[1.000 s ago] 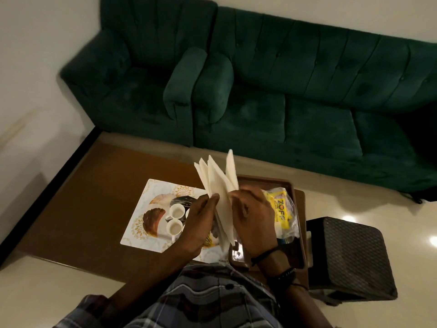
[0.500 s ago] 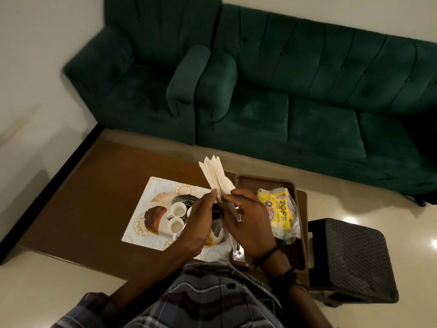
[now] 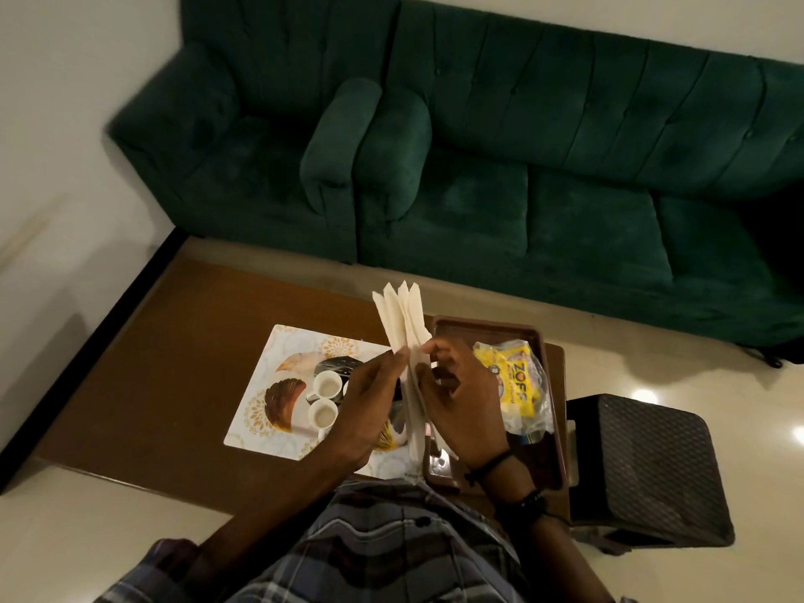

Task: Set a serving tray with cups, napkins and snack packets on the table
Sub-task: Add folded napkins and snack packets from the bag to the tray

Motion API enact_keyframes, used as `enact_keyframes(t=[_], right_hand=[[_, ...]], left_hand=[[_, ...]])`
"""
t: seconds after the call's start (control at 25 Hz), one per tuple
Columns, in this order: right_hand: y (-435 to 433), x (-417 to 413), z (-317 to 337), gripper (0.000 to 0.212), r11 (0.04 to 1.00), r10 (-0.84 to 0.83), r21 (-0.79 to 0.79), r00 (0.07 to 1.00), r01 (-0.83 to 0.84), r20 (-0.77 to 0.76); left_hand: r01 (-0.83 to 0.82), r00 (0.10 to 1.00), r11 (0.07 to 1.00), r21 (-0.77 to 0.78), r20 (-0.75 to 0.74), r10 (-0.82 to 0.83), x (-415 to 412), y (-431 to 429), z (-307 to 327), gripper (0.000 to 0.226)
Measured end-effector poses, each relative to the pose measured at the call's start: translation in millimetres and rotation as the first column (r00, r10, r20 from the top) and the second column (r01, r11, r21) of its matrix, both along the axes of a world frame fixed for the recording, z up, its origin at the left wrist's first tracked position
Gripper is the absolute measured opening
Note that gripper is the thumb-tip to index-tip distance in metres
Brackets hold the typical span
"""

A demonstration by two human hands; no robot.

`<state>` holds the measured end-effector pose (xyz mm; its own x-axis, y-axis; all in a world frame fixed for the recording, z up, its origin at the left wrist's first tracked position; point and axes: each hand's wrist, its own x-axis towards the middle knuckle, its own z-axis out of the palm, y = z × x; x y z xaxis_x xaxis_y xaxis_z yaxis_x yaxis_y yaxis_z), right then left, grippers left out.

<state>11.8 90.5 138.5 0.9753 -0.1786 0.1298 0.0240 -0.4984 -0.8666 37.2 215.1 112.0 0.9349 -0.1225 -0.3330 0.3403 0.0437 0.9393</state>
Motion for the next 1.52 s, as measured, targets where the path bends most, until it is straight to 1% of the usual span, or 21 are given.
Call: enact_keyframes(t=[0.08,0.16,0.2,0.28,0.36,0.44,0.52,0.6,0.64,0.72,0.8,0.88,0.96,1.04,1.08,1.12,1.24,1.28,1.36,1.44,1.52], right_hand=[[0,1,-2,0.01,0.998,0.018,-0.063,1.0,-0.016,0.023],[-1,1,-2,0.009,0.992,0.02,-0.122,0.999,-0.015,0.041],[-3,2,-2,0.008,0.988,-0.002,-0.155,0.998,0.011,0.058],[-7,4,0,0.013,0.974,-0.112,-0.186,0.99,0.126,0.082],[-13,6,1,0.016,0.954,-0.228,-0.177,0.969,0.241,0.093],[-15,6,1,0.018,0.929,-0.26,-0.228,0.953,0.29,0.152],[-13,3,0,0.026,0.917,-0.203,-0.309,0.962,0.252,0.184],[-10,3,-1,0.03,0.909,-0.125,-0.373,0.976,0.184,0.177],[-8,4,-2,0.029,0.906,-0.085,-0.4,0.985,0.14,0.152],[-4,5,-3,0.03,0.903,0.043,-0.43,0.998,-0.017,0.051],[0,4,-6,0.036,0.889,0.163,-0.425,0.985,-0.172,-0.058],[1,5,-6,0.038,0.883,0.19,-0.424,0.979,-0.202,-0.07],[1,8,-3,0.034,0.879,0.199,-0.434,0.979,-0.196,-0.039],[2,10,-1,0.025,0.911,0.186,-0.38,0.982,-0.157,0.04],[2,10,-2,0.023,0.938,0.161,-0.323,0.983,-0.126,0.083],[2,11,-2,0.021,0.963,0.134,-0.248,0.987,-0.107,0.092],[0,12,-5,0.024,0.996,0.094,0.003,0.996,-0.094,0.004],[-1,12,-7,0.024,0.995,0.084,0.056,0.996,-0.083,-0.015],[-2,11,-10,0.023,0.996,0.05,0.079,0.998,-0.048,-0.023],[-2,10,-12,0.027,0.999,0.007,0.042,1.0,-0.007,-0.004],[-2,11,-10,0.036,0.997,-0.071,-0.007,0.997,0.071,0.032]], left_hand=[[0.026,0.999,1.0,0.009,0.047,-0.026,1,0,-1,0.023],[-0.002,0.998,1.0,0.009,0.062,0.001,2,-1,-4,0.024],[-0.027,0.998,1.0,0.015,0.063,0.026,3,-2,-4,0.023],[-0.077,0.996,0.997,0.022,0.049,0.076,3,-1,-3,0.025],[-0.093,0.995,0.995,0.028,0.024,0.092,4,0,0,0.029],[-0.1,0.995,0.994,0.036,0.008,0.1,4,0,-1,0.026],[-0.092,0.996,0.994,0.055,0.016,0.091,4,0,-1,0.019],[-0.074,0.997,0.995,0.07,0.038,0.071,5,-2,-2,0.017],[-0.058,0.997,0.996,0.069,0.052,0.055,5,-2,-2,0.019],[-0.038,0.997,0.998,0.053,0.071,0.035,4,-3,-4,0.021],[-0.069,0.997,0.997,0.022,0.027,0.068,4,-4,-3,0.023],[-0.095,0.995,0.995,-0.01,-0.04,0.095,4,-4,-2,0.025],[-0.089,0.995,0.996,-0.014,-0.045,0.088,5,-3,-2,0.029],[-0.078,0.997,0.997,-0.012,-0.006,0.078,6,-3,1,0.03],[-0.075,0.997,0.997,-0.01,0.017,0.075,6,-3,2,0.027],[-0.068,0.997,0.998,-0.008,0.044,0.068,7,-3,4,0.024],[-0.046,0.993,0.999,0.0,0.111,0.046,7,-2,6,0.02],[-0.046,0.993,0.999,0.005,0.113,0.046,8,-1,6,0.019],[-0.064,0.994,0.998,0.021,0.096,0.062,9,-2,5,0.02],[-0.091,0.993,0.995,0.047,0.077,0.087,10,-2,4,0.021],[-0.112,0.992,0.992,0.057,0.064,0.109,11,-2,4,0.021]])
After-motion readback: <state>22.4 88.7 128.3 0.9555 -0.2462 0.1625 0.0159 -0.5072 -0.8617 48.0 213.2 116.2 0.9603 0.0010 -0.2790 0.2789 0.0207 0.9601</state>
